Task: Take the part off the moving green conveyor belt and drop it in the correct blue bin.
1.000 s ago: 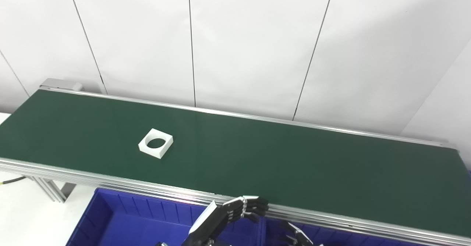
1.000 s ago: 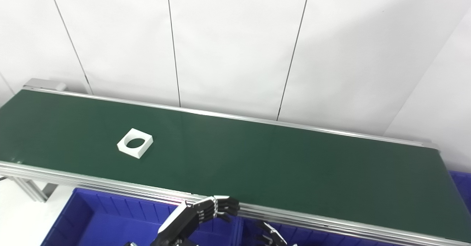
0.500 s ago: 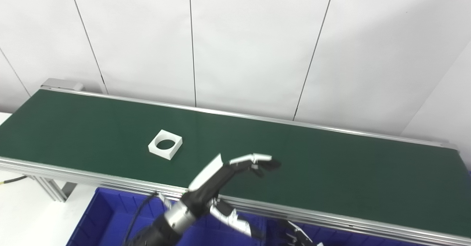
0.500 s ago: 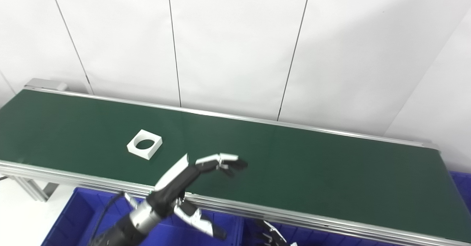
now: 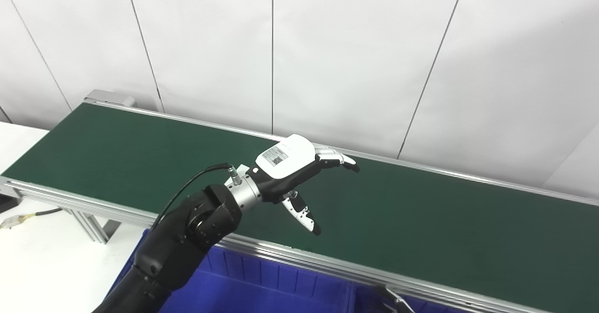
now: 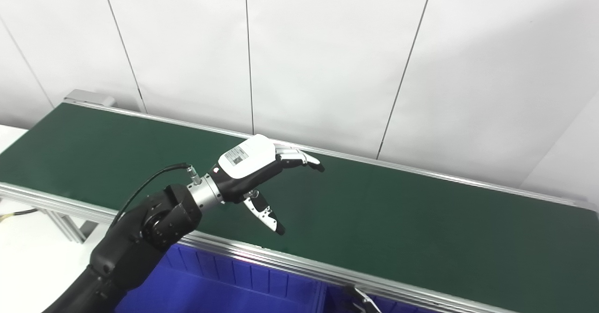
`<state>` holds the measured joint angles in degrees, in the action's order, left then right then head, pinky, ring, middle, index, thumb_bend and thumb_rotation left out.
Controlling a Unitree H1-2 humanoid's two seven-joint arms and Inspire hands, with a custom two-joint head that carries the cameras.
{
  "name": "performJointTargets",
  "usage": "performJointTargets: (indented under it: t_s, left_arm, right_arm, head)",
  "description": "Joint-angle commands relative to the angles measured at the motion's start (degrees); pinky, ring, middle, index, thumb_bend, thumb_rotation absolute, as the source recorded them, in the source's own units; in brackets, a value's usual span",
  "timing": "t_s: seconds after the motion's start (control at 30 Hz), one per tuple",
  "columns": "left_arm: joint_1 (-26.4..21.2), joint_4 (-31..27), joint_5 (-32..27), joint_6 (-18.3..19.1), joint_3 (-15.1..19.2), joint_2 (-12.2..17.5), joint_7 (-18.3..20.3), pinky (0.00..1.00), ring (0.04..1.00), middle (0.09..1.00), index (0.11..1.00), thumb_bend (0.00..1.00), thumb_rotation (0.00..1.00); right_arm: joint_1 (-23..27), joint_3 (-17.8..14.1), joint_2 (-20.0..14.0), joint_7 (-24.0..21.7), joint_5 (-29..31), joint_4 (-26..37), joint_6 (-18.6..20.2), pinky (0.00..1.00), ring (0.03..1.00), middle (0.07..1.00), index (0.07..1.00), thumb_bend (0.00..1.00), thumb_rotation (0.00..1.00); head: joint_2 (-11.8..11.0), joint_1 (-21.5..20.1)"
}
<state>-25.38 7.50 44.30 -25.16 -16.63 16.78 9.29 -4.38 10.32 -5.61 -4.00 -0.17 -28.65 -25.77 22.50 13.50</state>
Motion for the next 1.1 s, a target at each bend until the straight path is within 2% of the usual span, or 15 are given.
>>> performJointTargets:
  t_s: [0.0,0.2,0.4,0.83,1.07]
  left_arm:
    - [-5.3,2.0,4.1,1.8,-0.1,2.7,-1.3,0.68,0.725,0.765,0.777,1.00,0.17]
    - [-8.0,7.0,6.7,1.8,-1.6,4.6,-3.3,0.67,0.712,0.759,0.788,1.00,0.17]
    - [-9.3,9.8,11.0,5.3,-2.8,4.9,-6.2,0.67,0.719,0.767,0.803,1.00,0.14]
    - [-12.8,16.6,12.2,10.6,-6.5,3.4,-6.5,0.67,0.743,0.785,0.811,1.00,0.14]
    - [-14.3,21.5,12.4,12.8,-8.6,1.6,-8.4,0.66,0.746,0.786,0.807,1.00,0.14]
  right_arm:
    - [0.6,-1.3,0.3,-0.9,0.6,-0.6,-1.2,0.74,0.824,0.947,0.855,0.95,0.35]
    - [0.7,-2.9,1.1,-3.2,0.9,-0.9,-1.2,0.80,0.857,0.969,0.878,0.93,0.36]
    - [0.4,-2.7,1.4,-2.0,-0.4,-0.2,-1.2,0.76,0.832,0.948,0.864,0.94,0.38]
    - [-0.2,-1.7,2.1,-1.0,-0.8,1.1,-1.2,0.74,0.812,0.934,0.847,0.95,0.38]
    - [-0.7,-1.0,2.1,-0.6,-0.6,1.8,-1.2,0.74,0.813,0.936,0.848,0.94,0.37]
  head:
    - [-0.1,0.5]
    - [0.1,-1.1]
    - [0.7,-2.9]
    - [1.9,-5.1]
    - [2.9,-5.9]
